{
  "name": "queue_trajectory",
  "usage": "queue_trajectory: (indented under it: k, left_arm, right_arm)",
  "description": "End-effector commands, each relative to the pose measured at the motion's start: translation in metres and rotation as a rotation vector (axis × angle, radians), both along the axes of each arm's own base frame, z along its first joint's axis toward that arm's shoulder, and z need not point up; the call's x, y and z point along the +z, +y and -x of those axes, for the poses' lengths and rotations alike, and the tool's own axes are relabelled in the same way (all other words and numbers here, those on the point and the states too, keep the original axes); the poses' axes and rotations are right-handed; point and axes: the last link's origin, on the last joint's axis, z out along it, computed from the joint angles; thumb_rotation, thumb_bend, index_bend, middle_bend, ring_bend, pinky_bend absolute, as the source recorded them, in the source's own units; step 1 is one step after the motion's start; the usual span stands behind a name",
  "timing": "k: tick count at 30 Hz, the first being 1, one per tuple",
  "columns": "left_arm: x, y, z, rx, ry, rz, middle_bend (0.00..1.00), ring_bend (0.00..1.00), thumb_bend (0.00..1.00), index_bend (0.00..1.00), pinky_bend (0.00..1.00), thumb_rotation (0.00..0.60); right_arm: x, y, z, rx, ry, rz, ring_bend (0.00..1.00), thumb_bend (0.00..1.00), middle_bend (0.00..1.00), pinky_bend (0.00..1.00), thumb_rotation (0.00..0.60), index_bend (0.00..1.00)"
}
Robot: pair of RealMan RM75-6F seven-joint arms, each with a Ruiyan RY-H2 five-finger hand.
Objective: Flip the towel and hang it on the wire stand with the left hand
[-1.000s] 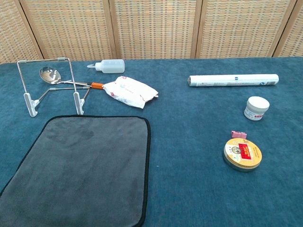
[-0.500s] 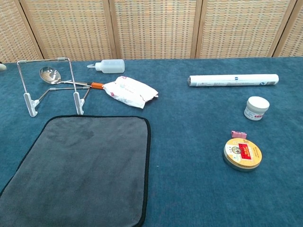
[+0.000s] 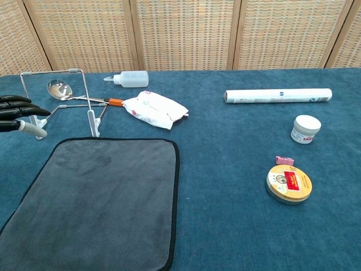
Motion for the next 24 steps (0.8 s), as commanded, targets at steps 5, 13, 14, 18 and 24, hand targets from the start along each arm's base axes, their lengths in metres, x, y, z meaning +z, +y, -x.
queue_trajectory:
  k: [5, 13, 14, 18, 24]
  left_arm:
    - [-0.028, 0.003, 0.002, 0.029, 0.021, 0.071, 0.00, 0.00, 0.19, 0.19, 0.00, 0.600]
    - [-0.033, 0.001, 0.006, 0.035, 0.035, 0.069, 0.00, 0.00, 0.19, 0.23, 0.00, 0.600]
    - [-0.034, 0.000, 0.006, 0.041, 0.033, 0.070, 0.00, 0.00, 0.19, 0.24, 0.00, 0.600]
    - [-0.039, -0.002, 0.006, 0.052, 0.017, 0.065, 0.00, 0.00, 0.20, 0.26, 0.00, 0.600]
    - [-0.044, -0.005, 0.007, 0.054, 0.020, 0.067, 0.00, 0.00, 0.19, 0.27, 0.00, 0.600]
  right_arm:
    - [-0.004, -0.003, 0.002, -0.014, 0.005, -0.014, 0.00, 0.00, 0.00, 0.00, 0.600, 0.00]
    - [-0.004, -0.004, 0.003, -0.021, 0.003, -0.017, 0.00, 0.00, 0.00, 0.00, 0.600, 0.00]
    - [-0.004, -0.004, 0.003, -0.021, 0.002, -0.018, 0.00, 0.00, 0.00, 0.00, 0.600, 0.00]
    - [-0.004, -0.004, 0.003, -0.022, 0.001, -0.023, 0.00, 0.00, 0.00, 0.00, 0.600, 0.00]
    - [-0.004, -0.004, 0.003, -0.022, -0.001, -0.025, 0.00, 0.00, 0.00, 0.00, 0.600, 0.00]
